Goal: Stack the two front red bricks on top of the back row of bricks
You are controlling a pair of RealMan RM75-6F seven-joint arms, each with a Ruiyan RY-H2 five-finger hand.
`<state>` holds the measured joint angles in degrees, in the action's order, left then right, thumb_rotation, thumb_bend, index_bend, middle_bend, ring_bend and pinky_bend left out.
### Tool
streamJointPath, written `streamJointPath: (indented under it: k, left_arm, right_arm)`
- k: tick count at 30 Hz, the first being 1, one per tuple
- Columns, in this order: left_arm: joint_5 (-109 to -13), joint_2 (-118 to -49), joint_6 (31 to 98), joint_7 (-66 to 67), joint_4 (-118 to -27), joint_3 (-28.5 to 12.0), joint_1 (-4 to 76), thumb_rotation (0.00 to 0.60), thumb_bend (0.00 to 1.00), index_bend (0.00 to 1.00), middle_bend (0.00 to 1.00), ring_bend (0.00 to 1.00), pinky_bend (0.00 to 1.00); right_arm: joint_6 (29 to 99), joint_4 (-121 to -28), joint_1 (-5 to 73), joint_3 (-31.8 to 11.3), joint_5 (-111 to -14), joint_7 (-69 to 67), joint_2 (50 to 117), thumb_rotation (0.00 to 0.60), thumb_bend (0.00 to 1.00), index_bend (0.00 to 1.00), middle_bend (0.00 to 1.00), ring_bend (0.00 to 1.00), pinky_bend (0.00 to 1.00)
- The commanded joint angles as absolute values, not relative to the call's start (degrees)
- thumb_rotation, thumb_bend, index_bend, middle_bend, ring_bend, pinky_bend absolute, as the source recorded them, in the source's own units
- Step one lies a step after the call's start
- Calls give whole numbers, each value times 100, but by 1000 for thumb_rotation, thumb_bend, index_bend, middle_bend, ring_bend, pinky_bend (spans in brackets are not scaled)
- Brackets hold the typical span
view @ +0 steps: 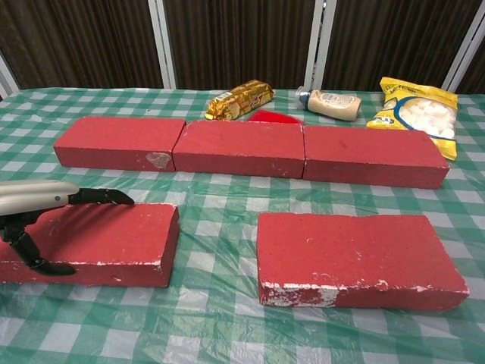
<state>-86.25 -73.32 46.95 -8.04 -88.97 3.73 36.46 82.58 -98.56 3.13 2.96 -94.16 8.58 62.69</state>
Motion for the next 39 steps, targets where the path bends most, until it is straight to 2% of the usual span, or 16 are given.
streamJointPath:
  k: [1, 11, 21, 28, 39]
  left_arm:
    - [-8742, -7326, 4898, -860, -8885, 356, 3603, 600, 343, 0, 463, 470, 569]
    - [-8882, -7286, 5114, -899, -8870, 312, 3619, 600, 356, 0, 473, 487, 589]
    - [-8522, -7095, 4894, -524, -9007, -228, 4047, 600, 357, 0, 474, 488, 591]
    - [-7913, -7215, 4176, -302, -8700, -774, 4725, 600, 356, 0, 477, 487, 587]
    - [-7370, -7970, 3127, -529, -7223, -1176, 5660, 600, 357, 0, 486, 490, 587]
  right_arm:
    - [8263, -9857, 311, 298, -9419, 850, 6265, 462, 43, 0, 0, 0, 0]
    - [8283, -9855, 300, 294, -9405, 820, 6248, 463, 43, 0, 0, 0, 0]
    - [8303, -9846, 297, 171, -9189, 790, 6239, 462, 43, 0, 0, 0, 0]
    - [8156, -9866, 365, -13, -8782, 807, 6263, 463, 43, 0, 0, 0, 0]
    - [7987, -9786, 449, -235, -8198, 1167, 6402, 463, 43, 0, 0, 0, 0]
